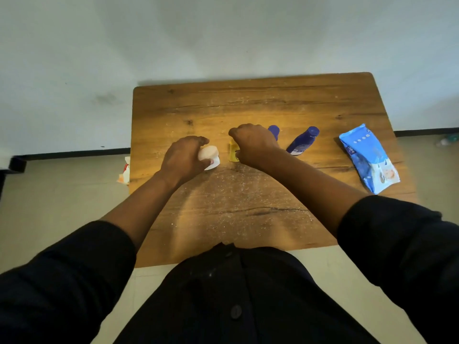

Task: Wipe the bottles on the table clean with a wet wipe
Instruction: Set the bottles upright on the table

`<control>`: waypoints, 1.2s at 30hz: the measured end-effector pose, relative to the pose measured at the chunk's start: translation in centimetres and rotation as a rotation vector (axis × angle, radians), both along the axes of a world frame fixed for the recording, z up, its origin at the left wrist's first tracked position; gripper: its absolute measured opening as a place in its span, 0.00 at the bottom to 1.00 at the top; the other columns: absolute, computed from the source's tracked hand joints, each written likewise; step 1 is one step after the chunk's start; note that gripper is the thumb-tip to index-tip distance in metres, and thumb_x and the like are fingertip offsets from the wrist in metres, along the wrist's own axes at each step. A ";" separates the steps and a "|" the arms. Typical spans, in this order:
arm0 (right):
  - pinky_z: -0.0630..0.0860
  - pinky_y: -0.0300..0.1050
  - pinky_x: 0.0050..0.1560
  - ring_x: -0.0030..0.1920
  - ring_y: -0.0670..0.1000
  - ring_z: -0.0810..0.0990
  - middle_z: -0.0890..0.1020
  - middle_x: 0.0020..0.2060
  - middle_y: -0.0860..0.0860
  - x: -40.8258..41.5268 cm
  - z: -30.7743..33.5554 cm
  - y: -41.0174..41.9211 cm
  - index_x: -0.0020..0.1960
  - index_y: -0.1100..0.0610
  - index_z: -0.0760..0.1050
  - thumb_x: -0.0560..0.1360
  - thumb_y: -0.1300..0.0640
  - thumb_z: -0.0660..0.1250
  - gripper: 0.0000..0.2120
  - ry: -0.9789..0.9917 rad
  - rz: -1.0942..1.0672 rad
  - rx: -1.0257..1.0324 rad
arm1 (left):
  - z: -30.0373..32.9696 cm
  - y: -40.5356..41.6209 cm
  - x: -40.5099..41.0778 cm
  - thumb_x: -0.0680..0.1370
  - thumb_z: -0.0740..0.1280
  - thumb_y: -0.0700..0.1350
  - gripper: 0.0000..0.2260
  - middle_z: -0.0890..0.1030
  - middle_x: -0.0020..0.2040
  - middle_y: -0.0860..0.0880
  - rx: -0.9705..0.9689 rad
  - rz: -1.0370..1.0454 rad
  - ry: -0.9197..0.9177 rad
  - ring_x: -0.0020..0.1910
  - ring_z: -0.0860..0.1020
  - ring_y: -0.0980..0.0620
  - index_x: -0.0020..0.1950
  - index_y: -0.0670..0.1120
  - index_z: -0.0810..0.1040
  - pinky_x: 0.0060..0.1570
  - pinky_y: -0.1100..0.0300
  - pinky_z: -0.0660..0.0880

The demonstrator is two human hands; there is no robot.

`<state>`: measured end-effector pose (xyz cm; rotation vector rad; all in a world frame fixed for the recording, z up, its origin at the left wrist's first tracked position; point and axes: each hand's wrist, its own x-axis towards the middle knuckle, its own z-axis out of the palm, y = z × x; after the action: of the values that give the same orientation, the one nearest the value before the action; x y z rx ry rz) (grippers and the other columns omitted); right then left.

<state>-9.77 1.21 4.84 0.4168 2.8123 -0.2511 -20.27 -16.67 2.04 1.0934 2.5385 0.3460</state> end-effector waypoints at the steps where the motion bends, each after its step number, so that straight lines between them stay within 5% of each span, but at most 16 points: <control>1: 0.76 0.52 0.40 0.50 0.62 0.81 0.81 0.51 0.57 -0.2 -0.2 -0.2 0.58 0.58 0.76 0.76 0.63 0.70 0.11 -0.016 -0.007 0.007 | -0.2 0.0 -0.1 0.73 0.77 0.55 0.26 0.83 0.65 0.48 0.008 -0.002 0.000 0.62 0.81 0.44 0.69 0.49 0.81 0.56 0.50 0.78; 6: 0.72 0.51 0.39 0.51 0.63 0.82 0.81 0.52 0.60 -0.6 -0.9 -0.5 0.61 0.60 0.77 0.77 0.67 0.67 0.13 -0.064 -0.052 0.020 | -0.7 -0.1 -0.7 0.72 0.75 0.50 0.14 0.87 0.51 0.49 0.050 -0.053 0.006 0.49 0.83 0.44 0.56 0.50 0.85 0.44 0.51 0.78; 20: 0.76 0.52 0.39 0.48 0.62 0.82 0.81 0.49 0.59 -2.8 -1.3 -2.3 0.60 0.59 0.79 0.77 0.65 0.67 0.12 -0.004 -0.057 0.022 | -1.1 -1.1 -2.7 0.73 0.76 0.47 0.15 0.87 0.53 0.46 0.085 -0.085 0.051 0.51 0.83 0.41 0.58 0.46 0.85 0.46 0.52 0.76; 32: 0.74 0.51 0.40 0.51 0.61 0.83 0.83 0.54 0.57 -2.6 -1.8 -2.2 0.68 0.54 0.73 0.77 0.61 0.70 0.20 0.007 -0.086 0.024 | -1.5 -0.9 -2.3 0.74 0.77 0.48 0.30 0.81 0.67 0.45 0.061 -0.052 0.026 0.66 0.79 0.42 0.74 0.45 0.75 0.59 0.49 0.75; 36: 0.73 0.51 0.41 0.54 0.61 0.82 0.82 0.56 0.56 -2.5 -1.0 -2.1 0.72 0.53 0.69 0.78 0.57 0.71 0.25 0.048 -0.077 0.037 | -0.9 -0.9 -2.0 0.73 0.75 0.62 0.40 0.76 0.74 0.46 0.072 -0.033 0.040 0.70 0.75 0.43 0.79 0.48 0.66 0.62 0.47 0.76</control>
<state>-12.30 -0.92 3.81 0.5353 2.8556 -0.2281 -22.27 -17.57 1.15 1.1785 2.5577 0.4140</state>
